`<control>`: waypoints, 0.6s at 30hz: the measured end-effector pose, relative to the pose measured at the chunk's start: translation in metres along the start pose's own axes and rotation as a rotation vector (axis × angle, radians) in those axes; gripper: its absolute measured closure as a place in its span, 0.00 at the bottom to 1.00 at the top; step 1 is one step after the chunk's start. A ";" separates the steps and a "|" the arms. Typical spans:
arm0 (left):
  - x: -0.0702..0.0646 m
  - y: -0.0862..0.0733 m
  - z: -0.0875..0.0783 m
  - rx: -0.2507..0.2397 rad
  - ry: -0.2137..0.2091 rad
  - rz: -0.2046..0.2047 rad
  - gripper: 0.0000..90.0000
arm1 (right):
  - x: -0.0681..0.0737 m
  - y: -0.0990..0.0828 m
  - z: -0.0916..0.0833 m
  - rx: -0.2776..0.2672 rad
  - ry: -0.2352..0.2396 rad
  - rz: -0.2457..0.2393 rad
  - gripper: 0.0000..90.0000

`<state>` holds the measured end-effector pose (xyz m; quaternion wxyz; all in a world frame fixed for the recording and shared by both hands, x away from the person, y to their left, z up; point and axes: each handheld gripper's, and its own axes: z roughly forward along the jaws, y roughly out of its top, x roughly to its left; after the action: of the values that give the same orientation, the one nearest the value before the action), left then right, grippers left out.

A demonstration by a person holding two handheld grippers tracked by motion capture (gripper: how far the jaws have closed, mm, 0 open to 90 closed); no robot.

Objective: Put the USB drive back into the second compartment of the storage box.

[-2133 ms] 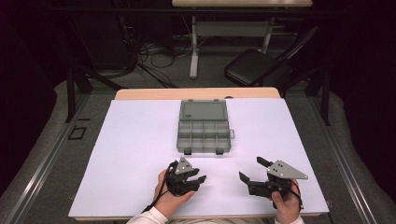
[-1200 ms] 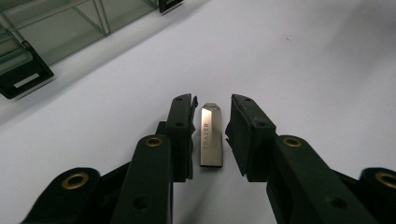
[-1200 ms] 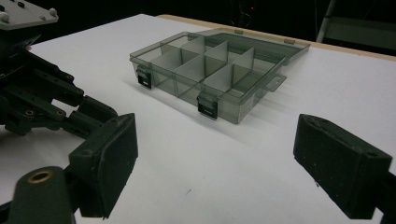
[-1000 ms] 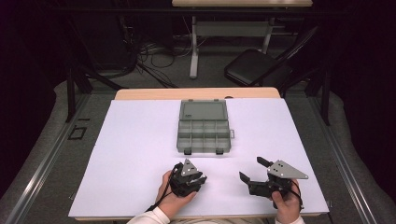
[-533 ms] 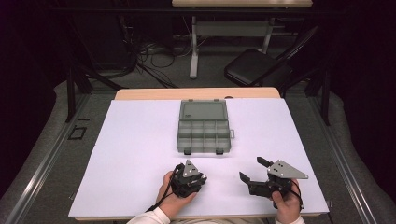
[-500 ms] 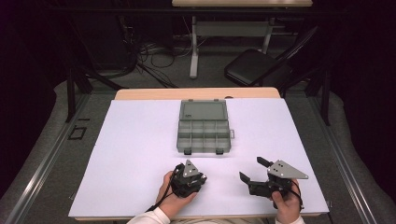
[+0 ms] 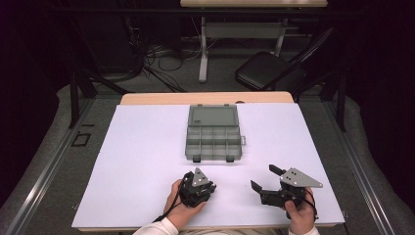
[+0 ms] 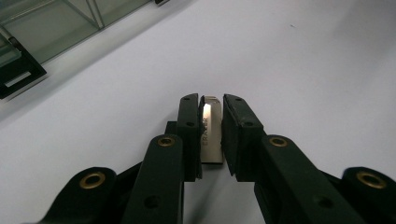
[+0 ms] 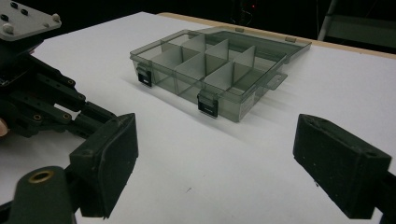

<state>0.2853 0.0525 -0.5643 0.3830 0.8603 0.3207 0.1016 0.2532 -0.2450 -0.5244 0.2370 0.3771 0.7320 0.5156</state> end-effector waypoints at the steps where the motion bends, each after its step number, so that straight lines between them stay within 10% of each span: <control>1: 0.000 0.000 0.000 0.000 0.004 0.002 0.86 | 0.000 0.000 0.000 0.000 0.000 0.000 0.15; 18: -0.002 -0.001 0.000 -0.005 0.015 0.015 0.88 | 0.000 0.000 0.000 0.002 0.001 -0.002 0.15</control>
<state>0.2837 0.0515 -0.5649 0.3820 0.8609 0.3169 0.1115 0.2533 -0.2451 -0.5244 0.2367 0.3762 0.7331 0.5148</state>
